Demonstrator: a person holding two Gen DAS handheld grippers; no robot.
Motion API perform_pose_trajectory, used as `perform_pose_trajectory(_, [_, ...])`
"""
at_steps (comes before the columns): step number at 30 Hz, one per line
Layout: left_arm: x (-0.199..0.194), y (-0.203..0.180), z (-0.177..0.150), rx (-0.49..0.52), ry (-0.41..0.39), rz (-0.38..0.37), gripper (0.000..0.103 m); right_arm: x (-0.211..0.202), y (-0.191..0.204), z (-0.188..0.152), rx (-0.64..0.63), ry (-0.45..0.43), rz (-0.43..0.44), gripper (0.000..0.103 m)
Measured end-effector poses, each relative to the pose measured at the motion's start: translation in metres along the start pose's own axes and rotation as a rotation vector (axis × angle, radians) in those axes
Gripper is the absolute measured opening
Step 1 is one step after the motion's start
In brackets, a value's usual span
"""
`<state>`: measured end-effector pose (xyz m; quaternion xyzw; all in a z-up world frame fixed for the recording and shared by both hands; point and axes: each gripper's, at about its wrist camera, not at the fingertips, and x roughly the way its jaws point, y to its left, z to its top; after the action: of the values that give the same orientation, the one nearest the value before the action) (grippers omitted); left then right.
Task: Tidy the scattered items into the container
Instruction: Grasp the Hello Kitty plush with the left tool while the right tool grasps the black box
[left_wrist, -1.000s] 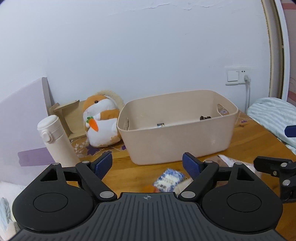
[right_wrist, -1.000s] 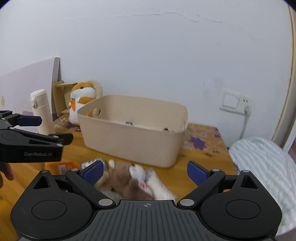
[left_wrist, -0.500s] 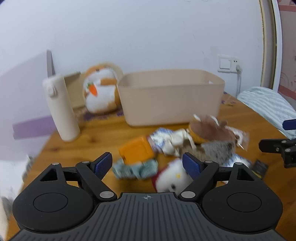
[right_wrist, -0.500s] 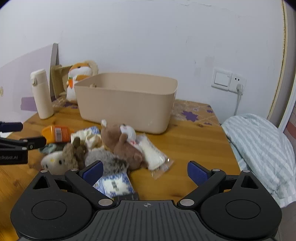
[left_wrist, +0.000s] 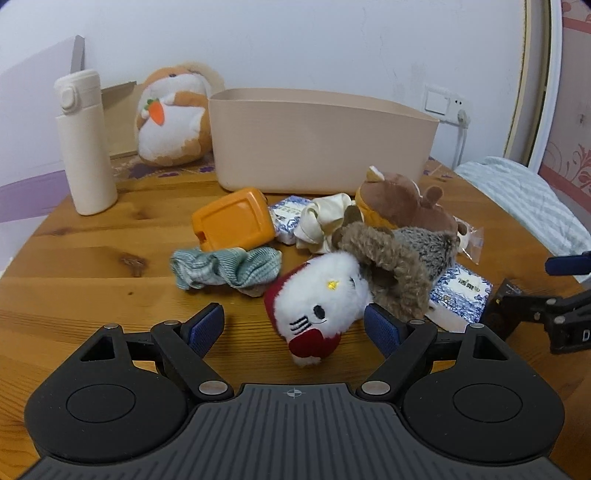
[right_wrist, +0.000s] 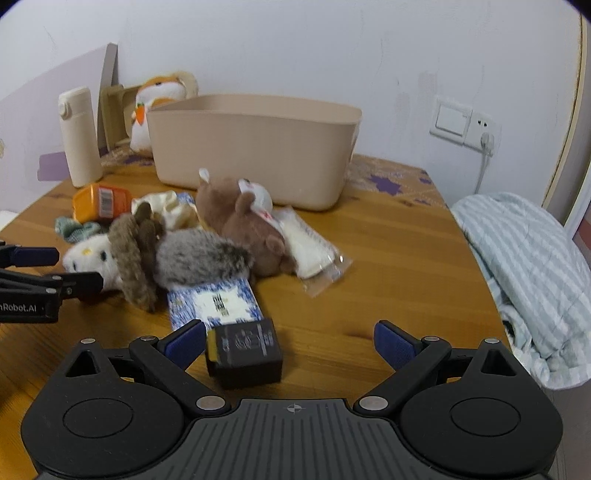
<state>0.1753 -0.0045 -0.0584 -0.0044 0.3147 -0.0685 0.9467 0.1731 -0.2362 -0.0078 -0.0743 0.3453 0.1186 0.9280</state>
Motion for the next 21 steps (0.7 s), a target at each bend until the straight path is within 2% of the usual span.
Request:
perform_pose_trajectory(13, [0.022,0.001,0.007,-0.044,0.028,-0.037,0.083,0.015,0.005,-0.001,-0.040,0.010,0.029,0.099])
perform_pose_trajectory(18, [0.025,-0.005,0.006,-0.019,0.025,-0.054,0.069,0.019,0.009,-0.002,-0.049,0.025,0.039,0.090])
perform_pose_trajectory(21, [0.024,-0.008,0.005,-0.005,0.021,-0.050,0.067,0.021,0.010,-0.004,-0.052,0.041,0.046,0.084])
